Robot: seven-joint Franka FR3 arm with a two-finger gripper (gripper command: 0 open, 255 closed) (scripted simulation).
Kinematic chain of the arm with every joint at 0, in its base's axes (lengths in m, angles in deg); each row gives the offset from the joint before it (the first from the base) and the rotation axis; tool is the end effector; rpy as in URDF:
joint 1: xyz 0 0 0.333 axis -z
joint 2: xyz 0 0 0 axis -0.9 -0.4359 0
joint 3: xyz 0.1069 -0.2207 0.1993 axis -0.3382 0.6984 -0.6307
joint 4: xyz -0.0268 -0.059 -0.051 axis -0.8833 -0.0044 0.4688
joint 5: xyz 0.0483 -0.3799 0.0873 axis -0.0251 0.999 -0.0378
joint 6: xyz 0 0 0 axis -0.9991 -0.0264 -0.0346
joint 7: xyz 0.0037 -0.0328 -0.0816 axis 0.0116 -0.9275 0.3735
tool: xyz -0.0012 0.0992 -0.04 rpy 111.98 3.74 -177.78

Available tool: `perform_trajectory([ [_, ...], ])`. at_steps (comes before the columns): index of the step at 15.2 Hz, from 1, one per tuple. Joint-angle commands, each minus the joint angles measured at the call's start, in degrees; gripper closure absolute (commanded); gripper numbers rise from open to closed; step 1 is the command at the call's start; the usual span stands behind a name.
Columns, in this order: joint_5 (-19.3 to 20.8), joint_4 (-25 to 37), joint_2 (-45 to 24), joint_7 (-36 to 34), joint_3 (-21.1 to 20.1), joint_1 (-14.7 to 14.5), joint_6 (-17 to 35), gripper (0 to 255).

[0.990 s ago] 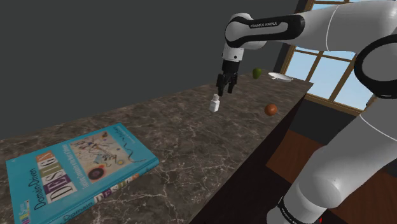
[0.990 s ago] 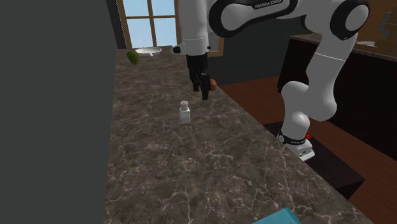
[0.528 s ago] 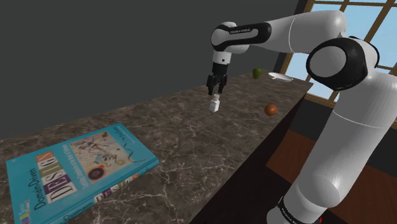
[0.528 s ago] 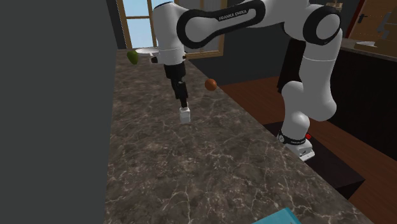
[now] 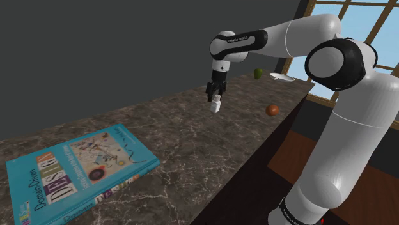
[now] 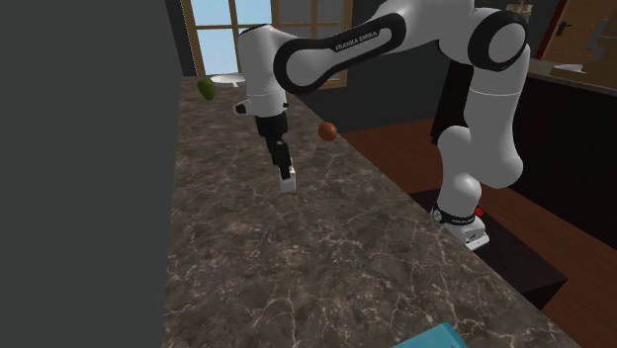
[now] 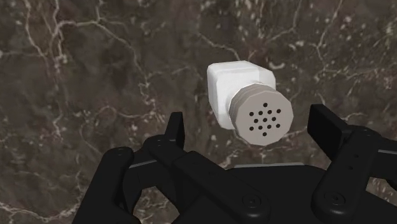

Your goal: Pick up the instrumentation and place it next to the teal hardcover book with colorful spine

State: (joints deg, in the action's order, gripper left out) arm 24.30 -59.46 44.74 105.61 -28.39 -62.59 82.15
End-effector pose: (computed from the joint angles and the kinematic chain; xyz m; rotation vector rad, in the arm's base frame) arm 0.5733 -0.0930 0.4775 -3.0297 -0.1498 0.1439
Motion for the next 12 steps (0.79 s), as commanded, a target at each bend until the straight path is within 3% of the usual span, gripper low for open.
perform_trajectory([
  [1,-0.01,-0.39,0.04,-0.02,-0.03,-0.03,0.38,0],
  [7,-0.01,-0.38,0.04,-0.03,-0.03,-0.03,0.37,0],
  [8,-0.01,-0.38,0.04,-0.03,-0.03,-0.03,0.37,255],
  [12,-0.01,-0.37,0.04,-0.02,-0.02,-0.03,0.36,255],
])
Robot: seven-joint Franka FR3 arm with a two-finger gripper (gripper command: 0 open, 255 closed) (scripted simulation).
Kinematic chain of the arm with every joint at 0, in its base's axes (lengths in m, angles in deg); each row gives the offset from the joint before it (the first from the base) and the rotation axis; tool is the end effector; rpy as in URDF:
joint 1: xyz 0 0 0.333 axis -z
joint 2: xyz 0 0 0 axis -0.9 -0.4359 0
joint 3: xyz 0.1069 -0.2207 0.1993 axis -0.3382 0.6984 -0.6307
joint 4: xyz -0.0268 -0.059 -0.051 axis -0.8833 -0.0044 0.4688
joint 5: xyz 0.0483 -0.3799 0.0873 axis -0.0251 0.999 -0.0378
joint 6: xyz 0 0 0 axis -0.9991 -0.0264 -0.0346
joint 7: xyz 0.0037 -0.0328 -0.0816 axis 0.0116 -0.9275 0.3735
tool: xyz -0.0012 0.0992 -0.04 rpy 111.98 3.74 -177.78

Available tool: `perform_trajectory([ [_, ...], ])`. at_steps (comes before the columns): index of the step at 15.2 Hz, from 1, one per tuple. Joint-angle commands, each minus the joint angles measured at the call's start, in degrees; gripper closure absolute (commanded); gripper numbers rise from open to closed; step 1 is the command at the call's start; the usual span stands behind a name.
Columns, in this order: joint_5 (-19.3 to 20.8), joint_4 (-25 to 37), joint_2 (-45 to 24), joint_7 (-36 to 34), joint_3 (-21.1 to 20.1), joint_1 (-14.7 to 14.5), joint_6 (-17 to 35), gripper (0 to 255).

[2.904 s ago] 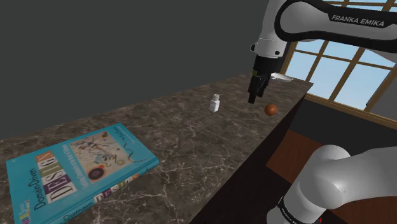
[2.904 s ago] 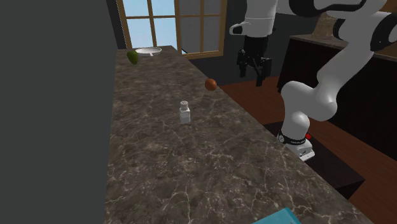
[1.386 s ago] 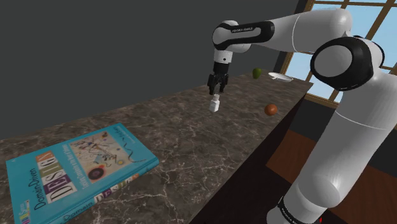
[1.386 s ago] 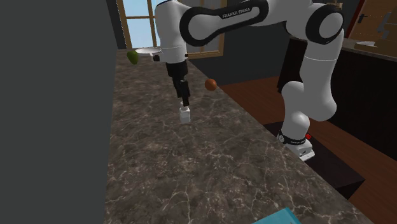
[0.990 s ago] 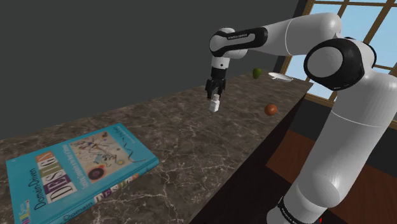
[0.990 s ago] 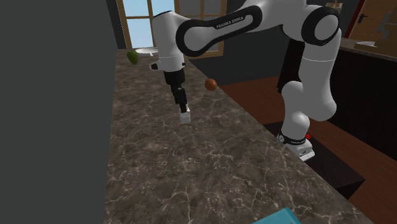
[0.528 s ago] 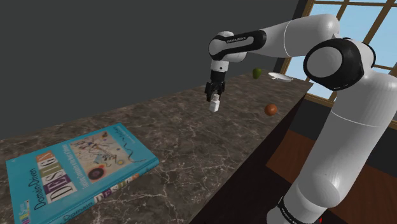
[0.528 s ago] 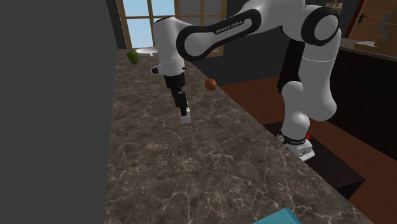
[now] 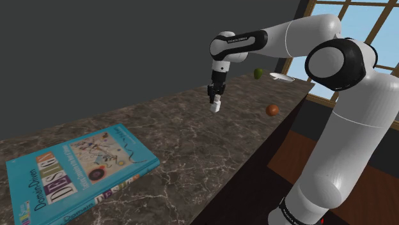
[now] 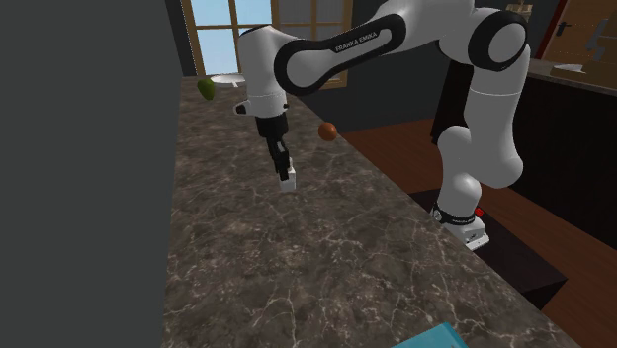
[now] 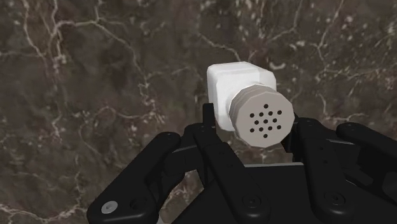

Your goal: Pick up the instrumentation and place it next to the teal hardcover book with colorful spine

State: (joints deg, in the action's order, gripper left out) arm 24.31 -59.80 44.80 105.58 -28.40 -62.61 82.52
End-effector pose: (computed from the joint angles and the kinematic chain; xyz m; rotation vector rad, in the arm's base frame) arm 0.5730 -0.0927 0.4758 -3.0304 -0.1491 0.1418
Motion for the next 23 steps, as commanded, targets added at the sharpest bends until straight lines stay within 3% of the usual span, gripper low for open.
perform_trajectory([
  [1,-0.01,-0.02,-0.03,0.00,-0.02,-0.01,-0.02,255],
  [5,-0.01,-0.06,-0.02,0.00,-0.01,-0.01,0.01,255],
  [23,0.14,13.84,-0.03,-1.00,0.13,0.20,-13.84,255],
])
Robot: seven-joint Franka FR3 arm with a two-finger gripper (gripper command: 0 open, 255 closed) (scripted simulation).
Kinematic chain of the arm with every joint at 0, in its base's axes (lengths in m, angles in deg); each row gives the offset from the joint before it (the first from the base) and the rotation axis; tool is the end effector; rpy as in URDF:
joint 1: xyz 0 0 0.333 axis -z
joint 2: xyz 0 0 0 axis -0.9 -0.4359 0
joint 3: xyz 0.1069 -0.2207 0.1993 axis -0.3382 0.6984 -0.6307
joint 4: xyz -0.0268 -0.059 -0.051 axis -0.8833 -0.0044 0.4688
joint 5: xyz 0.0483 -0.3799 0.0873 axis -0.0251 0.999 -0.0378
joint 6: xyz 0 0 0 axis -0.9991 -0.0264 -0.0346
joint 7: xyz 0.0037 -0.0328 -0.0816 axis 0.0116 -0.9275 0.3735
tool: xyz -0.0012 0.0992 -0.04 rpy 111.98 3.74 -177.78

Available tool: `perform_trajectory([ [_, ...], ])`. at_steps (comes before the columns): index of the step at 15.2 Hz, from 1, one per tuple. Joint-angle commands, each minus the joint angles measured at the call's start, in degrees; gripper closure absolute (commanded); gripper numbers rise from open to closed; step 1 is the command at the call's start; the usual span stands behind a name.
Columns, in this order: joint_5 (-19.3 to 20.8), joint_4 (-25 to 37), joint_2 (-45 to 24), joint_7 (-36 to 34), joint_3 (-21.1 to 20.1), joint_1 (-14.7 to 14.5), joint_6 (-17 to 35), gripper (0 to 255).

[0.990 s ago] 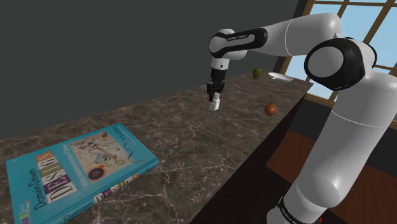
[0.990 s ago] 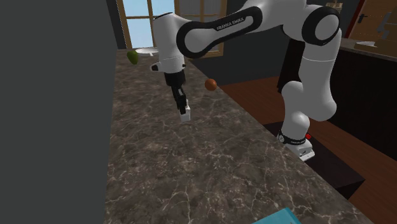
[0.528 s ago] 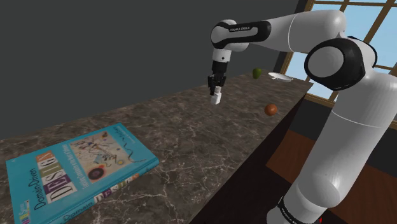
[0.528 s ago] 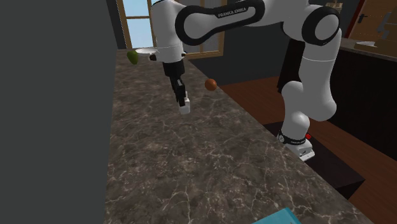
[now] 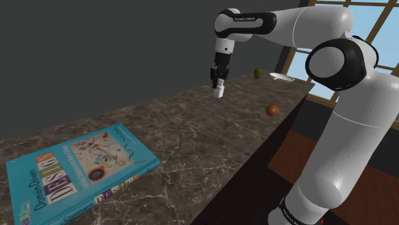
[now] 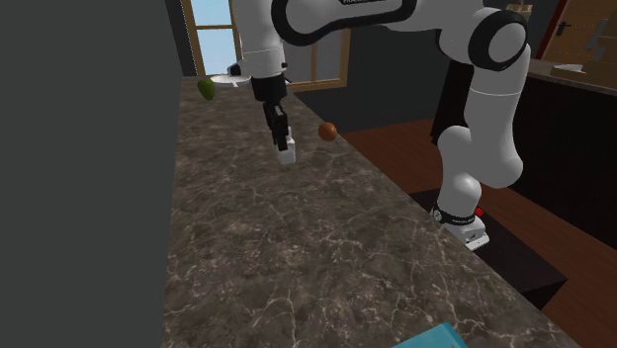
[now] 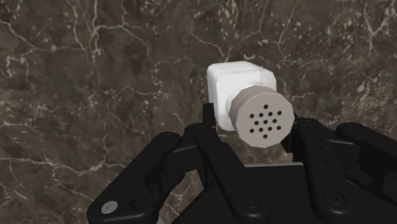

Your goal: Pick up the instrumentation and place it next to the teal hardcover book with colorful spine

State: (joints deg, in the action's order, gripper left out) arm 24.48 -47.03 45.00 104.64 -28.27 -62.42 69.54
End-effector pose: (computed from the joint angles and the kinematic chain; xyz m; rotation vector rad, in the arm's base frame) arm 0.5724 -0.0926 0.5650 -3.0299 -0.1493 0.1429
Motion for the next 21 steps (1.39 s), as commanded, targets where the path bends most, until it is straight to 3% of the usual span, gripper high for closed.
perform_trajectory([
  [1,-0.05,2.02,-0.37,-0.10,0.01,0.04,-1.68,255],
  [14,-0.65,15.94,-3.58,-0.57,0.22,0.55,-12.42,255],
  [21,0.09,1.74,7.56,-9.09,-3.75,-4.49,-8.48,255],
])
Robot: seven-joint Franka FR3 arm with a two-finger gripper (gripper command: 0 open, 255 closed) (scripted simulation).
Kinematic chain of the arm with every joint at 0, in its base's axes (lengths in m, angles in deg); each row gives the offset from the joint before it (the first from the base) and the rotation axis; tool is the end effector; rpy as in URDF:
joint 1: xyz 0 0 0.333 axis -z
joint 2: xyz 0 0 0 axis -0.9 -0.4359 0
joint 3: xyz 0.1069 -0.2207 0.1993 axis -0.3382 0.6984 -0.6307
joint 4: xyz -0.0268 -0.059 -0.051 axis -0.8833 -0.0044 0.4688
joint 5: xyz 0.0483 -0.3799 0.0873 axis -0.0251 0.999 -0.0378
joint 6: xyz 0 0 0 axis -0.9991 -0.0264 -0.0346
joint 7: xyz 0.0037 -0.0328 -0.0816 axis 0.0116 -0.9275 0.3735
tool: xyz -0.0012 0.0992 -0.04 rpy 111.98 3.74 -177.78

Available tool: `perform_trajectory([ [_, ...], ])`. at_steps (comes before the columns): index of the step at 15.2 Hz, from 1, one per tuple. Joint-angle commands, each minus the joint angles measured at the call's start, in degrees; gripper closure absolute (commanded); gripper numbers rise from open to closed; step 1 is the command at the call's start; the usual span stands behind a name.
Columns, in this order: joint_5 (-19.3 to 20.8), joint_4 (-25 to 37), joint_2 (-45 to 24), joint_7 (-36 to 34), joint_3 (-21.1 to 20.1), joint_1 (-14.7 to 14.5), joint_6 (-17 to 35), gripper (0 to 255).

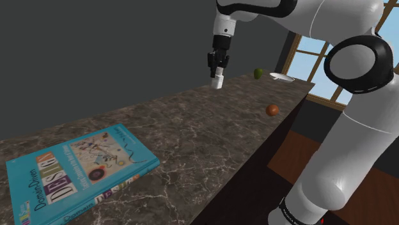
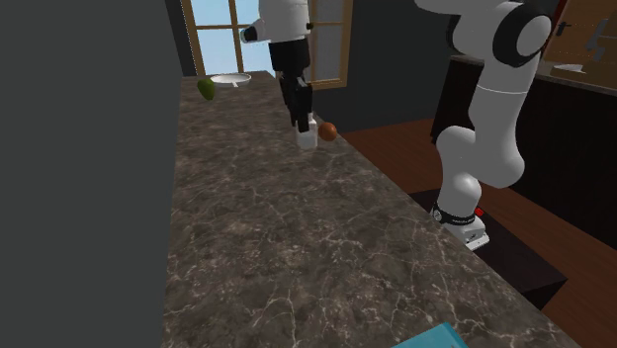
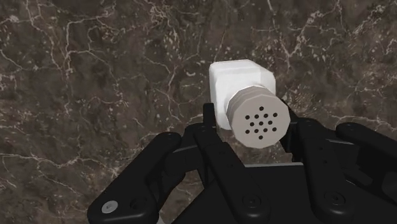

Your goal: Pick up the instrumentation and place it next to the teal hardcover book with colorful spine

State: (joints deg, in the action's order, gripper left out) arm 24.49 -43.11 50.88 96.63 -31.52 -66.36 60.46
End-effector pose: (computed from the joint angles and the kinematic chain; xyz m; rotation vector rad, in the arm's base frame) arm 0.5364 -0.0207 0.6414 -3.0292 -0.1515 0.1431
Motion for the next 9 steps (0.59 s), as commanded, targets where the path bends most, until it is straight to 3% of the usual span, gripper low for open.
perform_trajectory([
  [1,0.03,-3.73,2.97,-2.34,-1.16,-1.17,0.98,255],
  [9,-1.40,-13.04,11.15,-12.64,-7.04,-5.70,3.21,255],
])
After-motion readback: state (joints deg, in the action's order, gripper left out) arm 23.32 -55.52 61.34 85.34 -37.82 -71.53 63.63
